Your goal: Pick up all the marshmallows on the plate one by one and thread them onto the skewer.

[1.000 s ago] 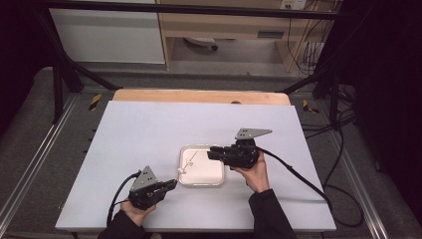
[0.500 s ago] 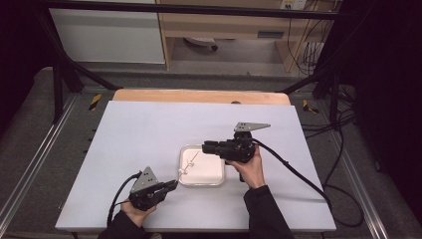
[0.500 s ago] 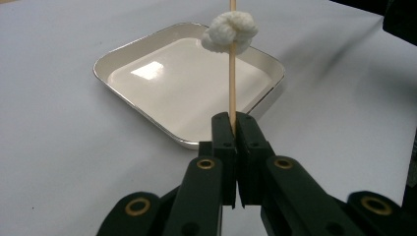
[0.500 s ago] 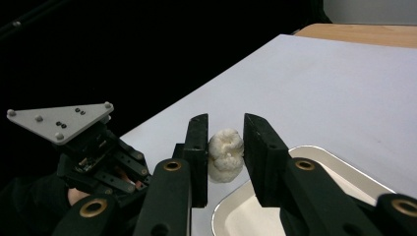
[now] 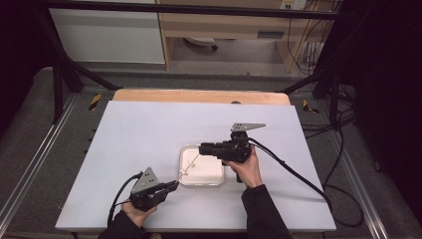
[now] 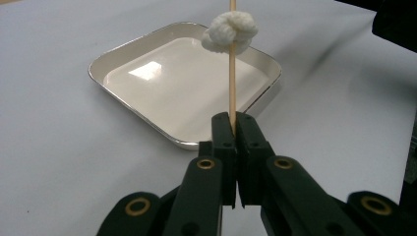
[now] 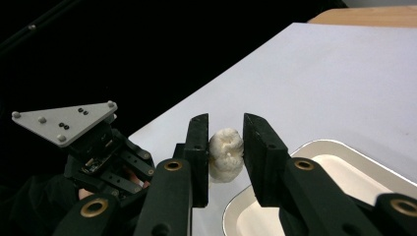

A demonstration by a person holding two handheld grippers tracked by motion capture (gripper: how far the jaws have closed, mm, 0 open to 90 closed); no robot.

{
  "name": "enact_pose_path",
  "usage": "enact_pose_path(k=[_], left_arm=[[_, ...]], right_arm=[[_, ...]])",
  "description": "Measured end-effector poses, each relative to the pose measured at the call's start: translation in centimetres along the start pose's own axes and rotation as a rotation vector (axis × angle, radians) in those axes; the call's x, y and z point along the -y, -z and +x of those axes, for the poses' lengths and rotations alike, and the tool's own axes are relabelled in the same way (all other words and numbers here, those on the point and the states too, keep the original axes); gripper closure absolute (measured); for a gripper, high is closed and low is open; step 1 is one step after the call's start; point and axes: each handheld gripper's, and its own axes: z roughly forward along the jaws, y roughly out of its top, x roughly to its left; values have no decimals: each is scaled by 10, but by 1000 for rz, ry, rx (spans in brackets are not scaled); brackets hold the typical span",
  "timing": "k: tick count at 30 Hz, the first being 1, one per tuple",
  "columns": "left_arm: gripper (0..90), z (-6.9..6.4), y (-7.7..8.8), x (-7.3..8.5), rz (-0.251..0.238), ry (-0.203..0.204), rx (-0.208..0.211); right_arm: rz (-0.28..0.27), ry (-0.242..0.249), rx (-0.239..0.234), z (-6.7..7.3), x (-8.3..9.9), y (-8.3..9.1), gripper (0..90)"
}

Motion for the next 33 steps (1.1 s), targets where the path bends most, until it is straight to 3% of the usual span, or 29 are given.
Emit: enact_pose_path(k=[7, 22, 32, 33], left_arm=[[880, -1, -1, 0, 10, -8, -1], [884, -1, -3, 1, 22, 5, -5], [884, -1, -4, 2, 30, 5, -3], [884, -1, -3, 2, 3, 11, 8]], right_arm=[[19, -7, -11, 0, 3, -4, 746], [3, -33, -35, 4, 15, -15, 776], [2, -18, -12, 7, 23, -20, 783], [4, -21, -13, 7, 24, -21, 785]])
